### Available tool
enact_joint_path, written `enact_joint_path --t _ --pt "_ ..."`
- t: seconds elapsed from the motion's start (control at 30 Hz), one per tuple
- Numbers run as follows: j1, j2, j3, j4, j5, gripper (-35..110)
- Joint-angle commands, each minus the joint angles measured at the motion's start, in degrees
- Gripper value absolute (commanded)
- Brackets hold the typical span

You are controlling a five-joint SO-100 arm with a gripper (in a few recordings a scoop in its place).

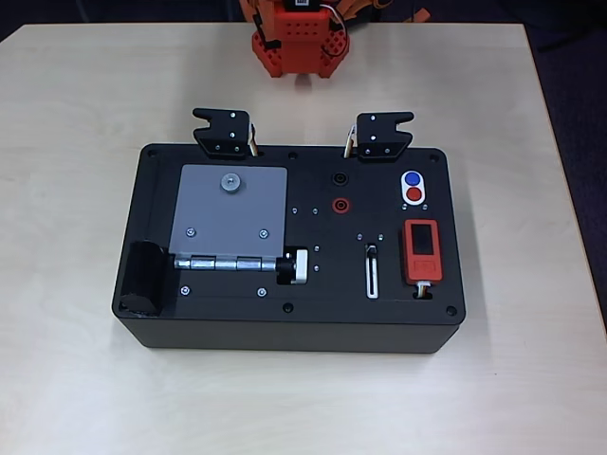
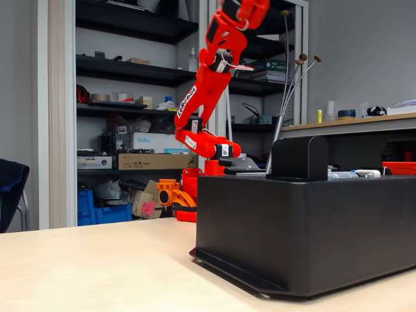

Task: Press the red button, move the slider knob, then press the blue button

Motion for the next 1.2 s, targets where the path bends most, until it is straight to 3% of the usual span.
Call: enact_joint_path --t 0.0,0.07,0.13,0.27,0.6,1.17 --pt "-3.5 0.4 -2.6 13.9 -6.2 0" --pt "-3.3 -2.0 -4.6 22.6 4.3 1" --pt "-2.5 -3.3 -8.3 26.9 -4.3 1" --pt "-1.6 -3.8 -11.8 35.8 -2.1 1" --pt "-3.7 -2.5 -5.3 33.4 -1.3 1" --pt "-5.4 -13.7 -14.7 36.1 -1.6 1"
